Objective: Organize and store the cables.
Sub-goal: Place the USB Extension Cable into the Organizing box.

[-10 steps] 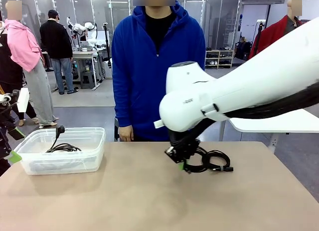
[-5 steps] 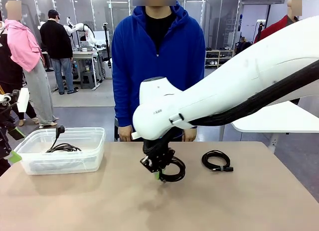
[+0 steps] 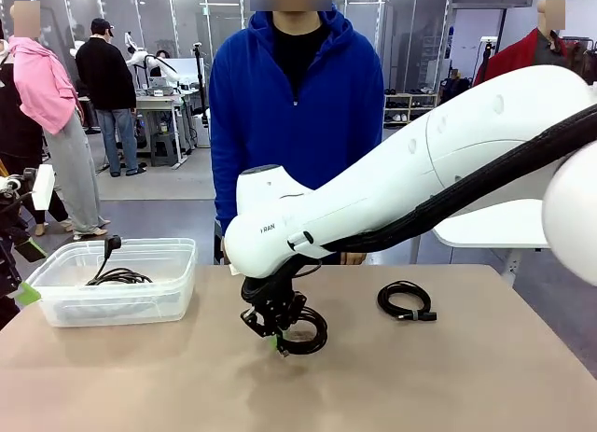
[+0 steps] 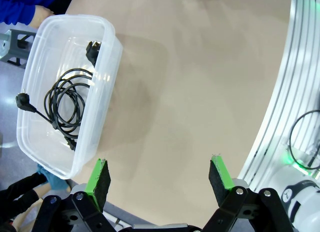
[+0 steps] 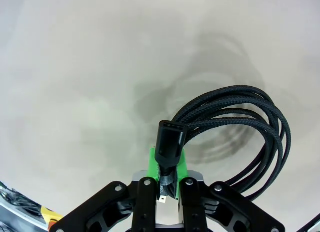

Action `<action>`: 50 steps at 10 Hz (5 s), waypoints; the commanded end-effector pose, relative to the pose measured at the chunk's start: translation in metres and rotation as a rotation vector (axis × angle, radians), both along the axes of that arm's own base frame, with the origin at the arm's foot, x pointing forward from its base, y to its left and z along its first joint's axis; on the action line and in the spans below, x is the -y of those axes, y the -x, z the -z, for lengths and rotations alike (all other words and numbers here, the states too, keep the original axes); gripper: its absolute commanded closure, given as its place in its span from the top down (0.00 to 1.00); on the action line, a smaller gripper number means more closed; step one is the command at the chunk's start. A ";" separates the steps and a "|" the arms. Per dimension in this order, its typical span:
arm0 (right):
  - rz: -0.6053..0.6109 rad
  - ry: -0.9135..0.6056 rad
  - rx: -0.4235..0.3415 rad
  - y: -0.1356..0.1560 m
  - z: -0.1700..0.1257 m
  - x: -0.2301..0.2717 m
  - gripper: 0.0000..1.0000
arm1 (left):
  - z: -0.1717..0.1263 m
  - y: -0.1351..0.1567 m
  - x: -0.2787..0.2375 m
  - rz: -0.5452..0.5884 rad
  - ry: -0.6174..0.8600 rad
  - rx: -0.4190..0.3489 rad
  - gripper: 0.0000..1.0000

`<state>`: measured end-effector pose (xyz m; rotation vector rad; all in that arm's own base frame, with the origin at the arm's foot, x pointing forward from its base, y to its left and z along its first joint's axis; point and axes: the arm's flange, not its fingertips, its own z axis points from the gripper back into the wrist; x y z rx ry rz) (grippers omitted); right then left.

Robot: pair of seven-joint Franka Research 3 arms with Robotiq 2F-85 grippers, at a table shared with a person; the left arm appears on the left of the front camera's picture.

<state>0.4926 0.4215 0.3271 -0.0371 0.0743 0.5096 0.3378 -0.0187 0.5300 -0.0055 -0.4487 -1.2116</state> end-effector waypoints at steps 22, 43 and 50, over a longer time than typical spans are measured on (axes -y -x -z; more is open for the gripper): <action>-0.139 -0.150 0.087 0.056 -0.088 0.092 1.00 | -0.001 0.000 0.000 -0.005 -0.009 0.003 1.00; -0.217 -0.182 0.298 0.116 -0.179 0.406 1.00 | 0.038 -0.105 0.292 -0.207 0.006 -0.140 1.00; -0.222 -0.192 0.295 0.120 -0.177 0.408 1.00 | 0.067 -0.112 0.307 -0.220 0.014 -0.179 1.00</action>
